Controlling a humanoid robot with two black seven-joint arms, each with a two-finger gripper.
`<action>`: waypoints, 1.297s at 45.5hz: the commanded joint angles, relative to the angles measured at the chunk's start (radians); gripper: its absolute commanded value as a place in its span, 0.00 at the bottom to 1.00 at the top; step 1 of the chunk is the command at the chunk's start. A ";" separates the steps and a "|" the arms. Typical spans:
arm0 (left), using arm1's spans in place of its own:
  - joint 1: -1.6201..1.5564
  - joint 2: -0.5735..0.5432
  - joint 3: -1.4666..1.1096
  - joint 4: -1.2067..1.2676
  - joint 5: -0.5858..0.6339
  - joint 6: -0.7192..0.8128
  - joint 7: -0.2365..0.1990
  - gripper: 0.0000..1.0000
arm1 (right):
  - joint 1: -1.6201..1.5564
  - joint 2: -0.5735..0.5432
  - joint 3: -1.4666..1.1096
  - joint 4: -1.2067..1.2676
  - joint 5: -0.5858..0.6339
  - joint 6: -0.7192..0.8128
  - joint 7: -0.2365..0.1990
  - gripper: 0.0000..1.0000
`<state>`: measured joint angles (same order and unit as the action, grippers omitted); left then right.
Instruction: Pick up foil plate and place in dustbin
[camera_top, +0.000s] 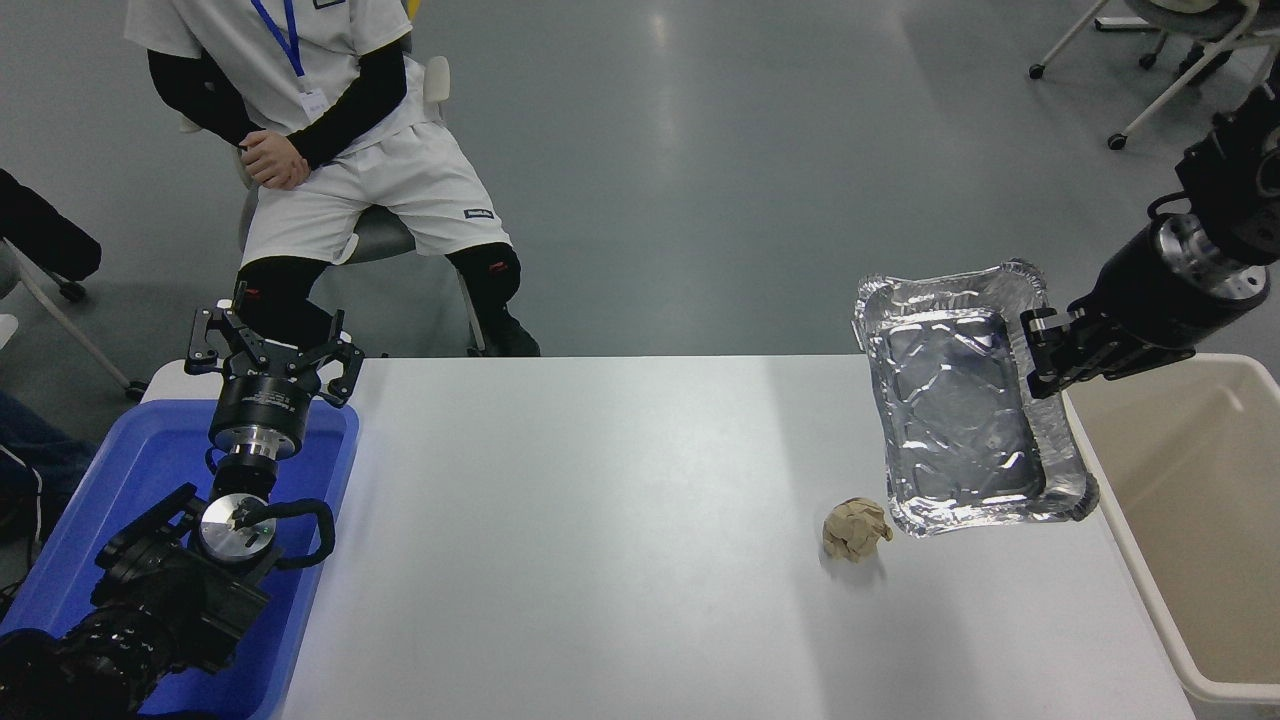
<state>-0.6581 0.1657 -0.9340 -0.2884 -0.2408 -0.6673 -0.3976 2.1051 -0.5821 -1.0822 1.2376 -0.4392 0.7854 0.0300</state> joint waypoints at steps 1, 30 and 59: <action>0.000 0.000 0.000 0.000 0.000 0.000 0.000 0.99 | 0.073 -0.001 -0.027 -0.001 -0.001 0.000 -0.001 0.00; 0.000 0.000 0.001 0.000 0.000 0.000 0.000 0.99 | 0.093 -0.094 -0.082 -0.076 -0.001 0.000 -0.001 0.00; 0.000 0.000 0.000 0.000 0.000 0.002 0.000 0.99 | -0.267 -0.329 0.031 -0.524 0.016 0.000 -0.001 0.00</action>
<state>-0.6581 0.1656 -0.9337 -0.2885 -0.2408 -0.6673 -0.3977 1.9912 -0.8251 -1.1297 0.8865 -0.4250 0.7854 0.0296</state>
